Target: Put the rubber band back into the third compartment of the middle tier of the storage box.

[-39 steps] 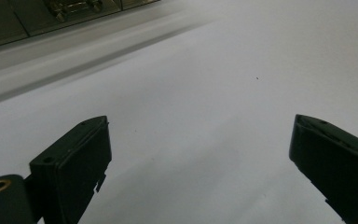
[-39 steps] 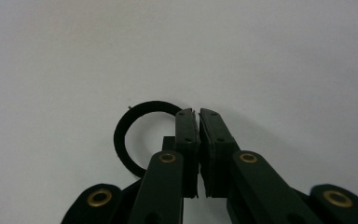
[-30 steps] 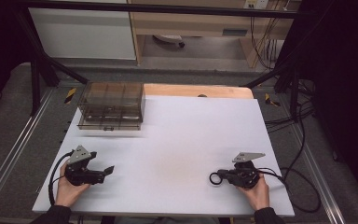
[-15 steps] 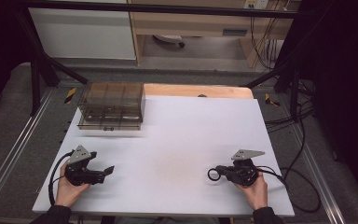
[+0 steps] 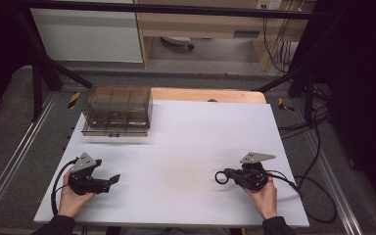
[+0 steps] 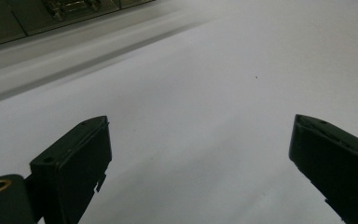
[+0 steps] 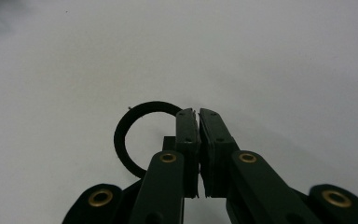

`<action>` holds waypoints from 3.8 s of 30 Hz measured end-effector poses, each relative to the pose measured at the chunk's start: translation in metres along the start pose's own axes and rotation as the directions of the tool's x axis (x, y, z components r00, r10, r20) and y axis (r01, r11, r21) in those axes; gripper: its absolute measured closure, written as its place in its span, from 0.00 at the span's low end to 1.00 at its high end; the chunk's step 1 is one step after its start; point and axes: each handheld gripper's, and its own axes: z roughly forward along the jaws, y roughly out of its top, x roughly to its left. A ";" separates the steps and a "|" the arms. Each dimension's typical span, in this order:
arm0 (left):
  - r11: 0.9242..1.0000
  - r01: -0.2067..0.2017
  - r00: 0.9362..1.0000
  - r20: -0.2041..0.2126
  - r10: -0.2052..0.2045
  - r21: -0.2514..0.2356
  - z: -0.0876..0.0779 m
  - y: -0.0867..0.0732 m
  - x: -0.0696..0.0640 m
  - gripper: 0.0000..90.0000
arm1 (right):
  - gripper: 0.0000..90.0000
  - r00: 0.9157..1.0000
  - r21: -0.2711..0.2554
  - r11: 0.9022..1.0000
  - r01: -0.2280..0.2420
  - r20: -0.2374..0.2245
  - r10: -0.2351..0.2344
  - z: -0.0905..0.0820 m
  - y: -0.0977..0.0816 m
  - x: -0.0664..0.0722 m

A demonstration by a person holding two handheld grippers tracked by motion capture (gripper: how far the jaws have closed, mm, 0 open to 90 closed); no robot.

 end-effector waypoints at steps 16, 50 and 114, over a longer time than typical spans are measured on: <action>1.000 -0.002 1.000 0.002 0.002 0.001 0.000 0.000 0.000 0.06 | 0.97 1.000 -0.019 1.000 0.021 0.013 -0.021 0.012 0.025 0.014; 1.000 0.003 1.000 0.006 -0.003 -0.002 -0.001 -0.001 0.000 0.06 | 0.97 0.997 -0.053 0.996 0.075 0.010 -0.075 0.064 0.086 0.051; 1.000 0.000 1.000 0.017 0.000 0.007 0.000 -0.001 0.000 0.06 | 0.98 0.995 -0.120 0.988 0.095 0.000 -0.096 0.152 0.172 0.094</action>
